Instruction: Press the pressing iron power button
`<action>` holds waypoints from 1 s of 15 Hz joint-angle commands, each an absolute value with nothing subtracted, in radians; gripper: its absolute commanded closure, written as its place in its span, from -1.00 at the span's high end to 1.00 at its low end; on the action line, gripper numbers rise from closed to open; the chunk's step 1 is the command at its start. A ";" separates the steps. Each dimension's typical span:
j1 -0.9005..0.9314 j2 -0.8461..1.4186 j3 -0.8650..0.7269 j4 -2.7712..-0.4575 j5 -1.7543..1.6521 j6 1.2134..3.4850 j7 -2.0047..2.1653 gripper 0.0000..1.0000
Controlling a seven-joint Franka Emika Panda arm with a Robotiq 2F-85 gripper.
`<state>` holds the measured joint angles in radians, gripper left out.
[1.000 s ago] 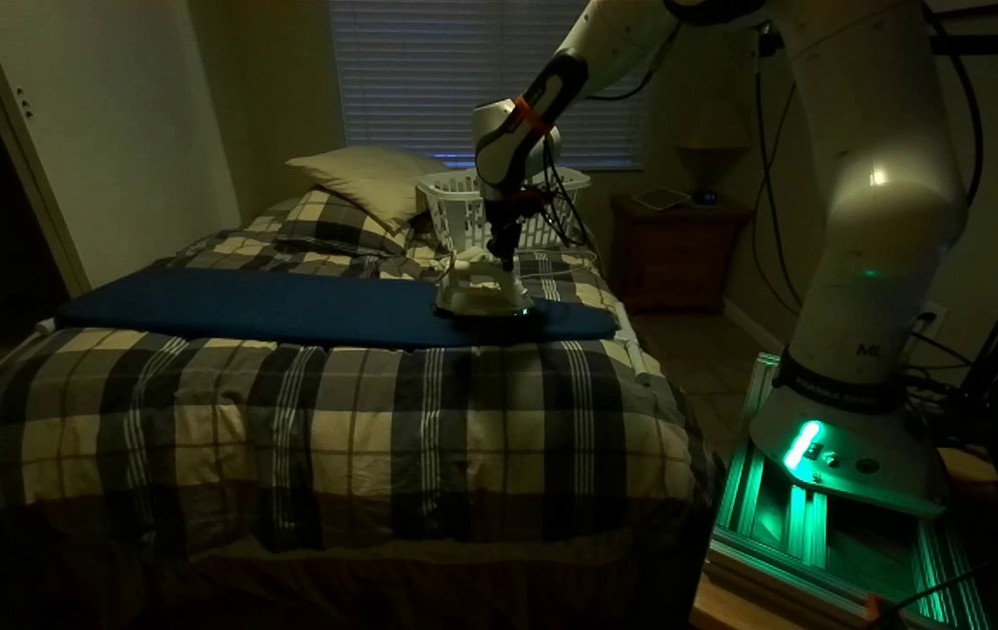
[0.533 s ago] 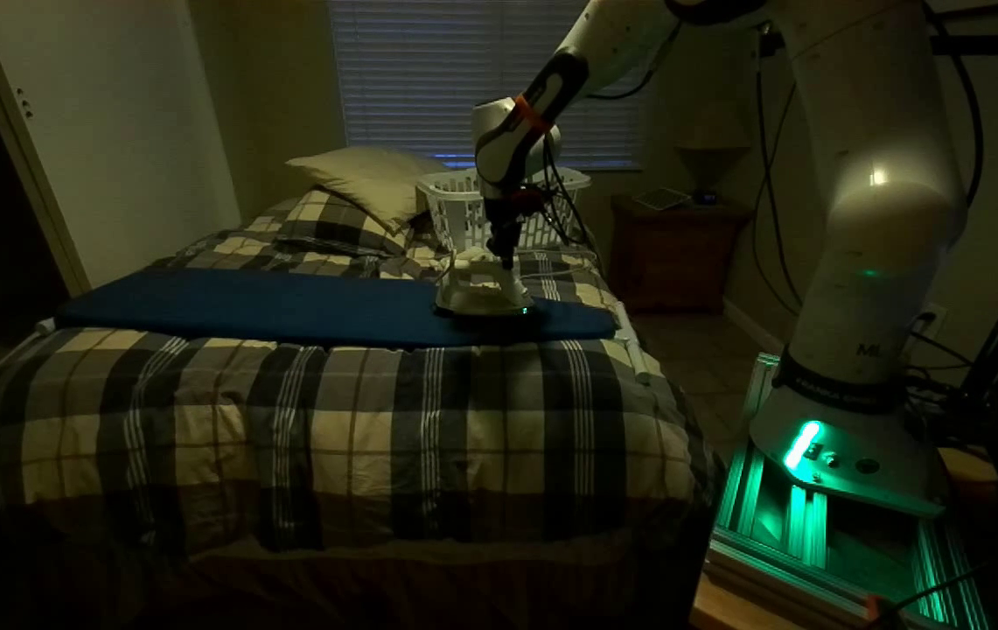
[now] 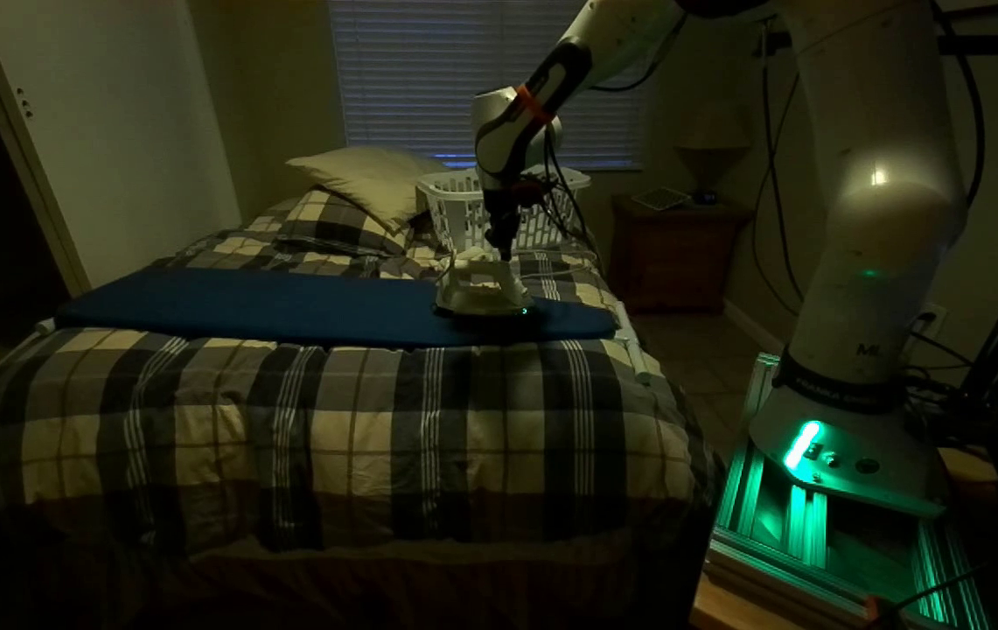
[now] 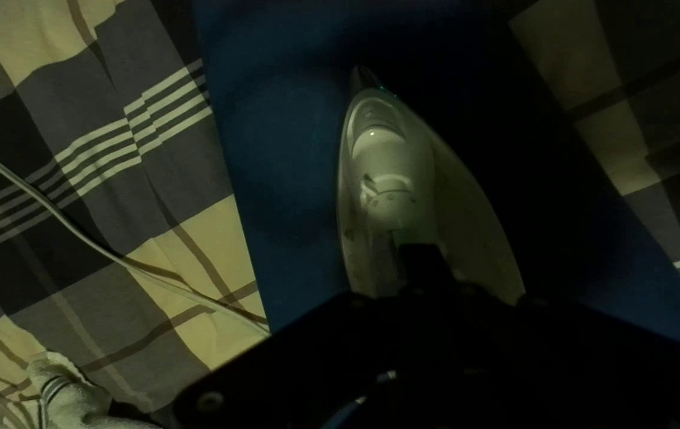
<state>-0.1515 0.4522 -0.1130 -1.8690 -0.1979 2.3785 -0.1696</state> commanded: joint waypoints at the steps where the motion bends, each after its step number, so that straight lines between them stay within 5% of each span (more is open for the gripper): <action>1: -0.156 0.410 -0.109 -1.881 -0.179 2.356 -0.183 -0.45; 11: -0.143 0.269 -0.115 -1.913 -0.184 2.255 -0.154 0.90; 15: -0.136 0.214 -0.114 -1.913 -0.190 2.176 -0.142 1.00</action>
<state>-0.1453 0.2741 -0.1130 -1.8818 -0.1978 2.2223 -0.1575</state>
